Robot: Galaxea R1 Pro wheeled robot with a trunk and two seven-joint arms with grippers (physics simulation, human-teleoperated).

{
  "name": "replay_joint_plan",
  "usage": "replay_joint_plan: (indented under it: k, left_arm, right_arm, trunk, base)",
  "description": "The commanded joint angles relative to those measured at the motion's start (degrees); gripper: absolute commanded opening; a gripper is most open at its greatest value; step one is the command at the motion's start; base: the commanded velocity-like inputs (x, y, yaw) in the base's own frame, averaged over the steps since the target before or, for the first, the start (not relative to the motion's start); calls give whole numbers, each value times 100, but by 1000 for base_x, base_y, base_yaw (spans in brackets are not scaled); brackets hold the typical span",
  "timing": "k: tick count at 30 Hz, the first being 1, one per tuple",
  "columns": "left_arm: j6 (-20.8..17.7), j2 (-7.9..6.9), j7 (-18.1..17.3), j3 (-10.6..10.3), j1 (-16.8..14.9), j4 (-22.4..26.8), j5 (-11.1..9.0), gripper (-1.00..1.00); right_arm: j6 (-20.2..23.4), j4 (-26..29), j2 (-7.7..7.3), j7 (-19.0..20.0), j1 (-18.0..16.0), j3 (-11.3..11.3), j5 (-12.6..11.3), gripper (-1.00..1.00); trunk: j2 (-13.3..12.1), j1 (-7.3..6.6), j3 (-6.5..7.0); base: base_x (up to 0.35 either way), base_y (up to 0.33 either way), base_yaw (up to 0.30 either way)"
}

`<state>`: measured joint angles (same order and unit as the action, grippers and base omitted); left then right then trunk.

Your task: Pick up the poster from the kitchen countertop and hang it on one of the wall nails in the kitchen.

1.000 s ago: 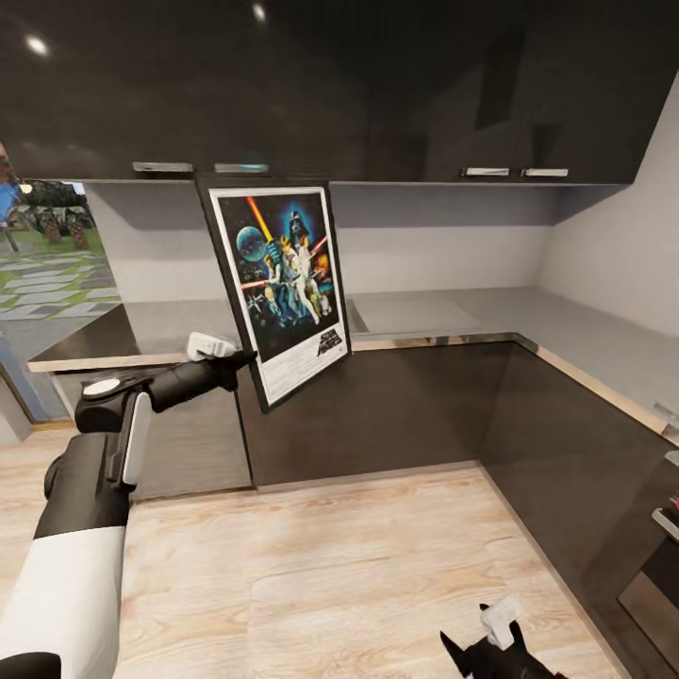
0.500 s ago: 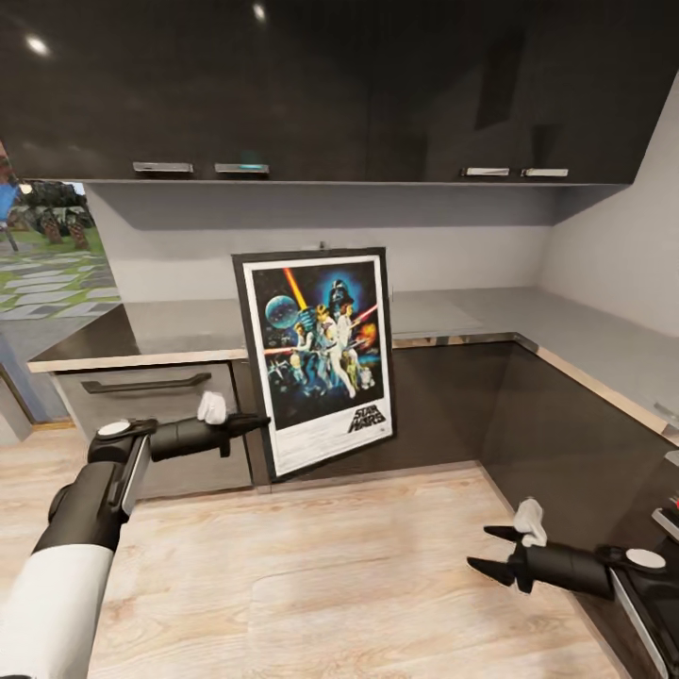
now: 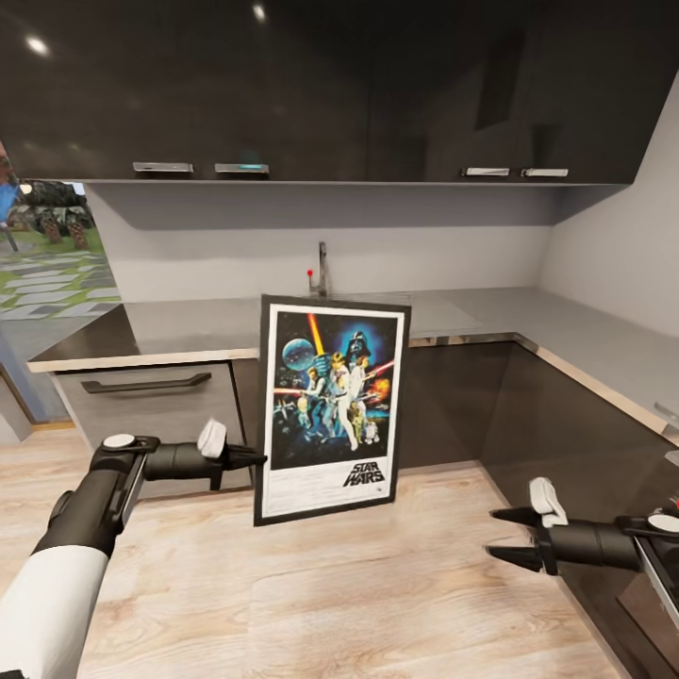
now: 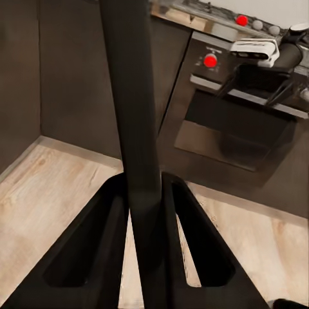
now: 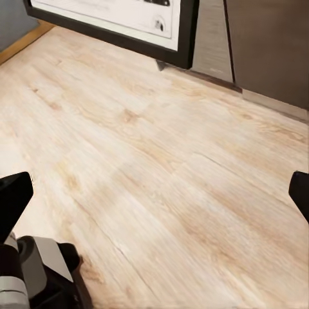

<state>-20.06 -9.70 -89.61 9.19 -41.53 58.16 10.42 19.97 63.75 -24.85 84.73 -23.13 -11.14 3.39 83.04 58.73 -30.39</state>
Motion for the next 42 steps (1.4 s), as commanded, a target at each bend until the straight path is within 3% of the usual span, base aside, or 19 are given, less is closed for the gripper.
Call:
replay_joint_plan:
  k: [1,11,14,16,23,26,28,31,40,42]
  left_arm:
    - [37,3,-39,3,-5,-4,69,-100]
    - [576,2,-39,-134,-5,-535,104,-100]
    - [754,3,-39,-279,-5,-580,100,-100]
    - [829,3,-39,-488,-5,-579,89,-100]
    - [873,17,-39,-914,-5,-321,24,-100]
    - [878,23,-39,-1122,-5,-190,-281,-100]
    - [880,22,-39,-1282,-5,-131,-493,-100]
    - [875,21,-39,-1450,-5,-84,-657,-100]
    - [858,21,-39,-1565,-5,197,-774,-100]
    - [856,21,-39,-1568,-5,226,-777,-100]
  right_arm:
    - [63,-10,-61,110,-17,-11,29,100]
    - [237,-62,-244,512,-166,23,12,100]
    - [288,-81,-243,526,-216,46,3,100]
    - [309,-92,-238,527,-284,61,-2,100]
    - [307,-103,-160,527,-331,121,-5,100]
    - [306,-101,-148,527,-338,412,-5,100]
    - [306,-100,-142,524,-339,527,-7,100]
    - [301,-105,-137,520,-340,598,-11,100]
    - [289,-112,-142,521,-341,634,-43,100]
    - [288,-112,-171,527,-343,618,-280,100]
  trunk:
    - [3,0,-6]
    - [3,0,-6]
    - [3,0,-6]
    - [3,0,-6]
    - [3,0,-6]
    - [3,0,-6]
    - [3,0,-6]
    - [3,0,-6]
    - [3,0,-6]
    - [3,0,-6]
  base:
    - [0,0,0]
    - [0,0,0]
    - [0,0,0]
    - [0,0,0]
    - [0,0,0]
    - [0,0,0]
    - [0,0,0]
    - [0,0,0]
    - [0,0,0]
    - [0,0,0]
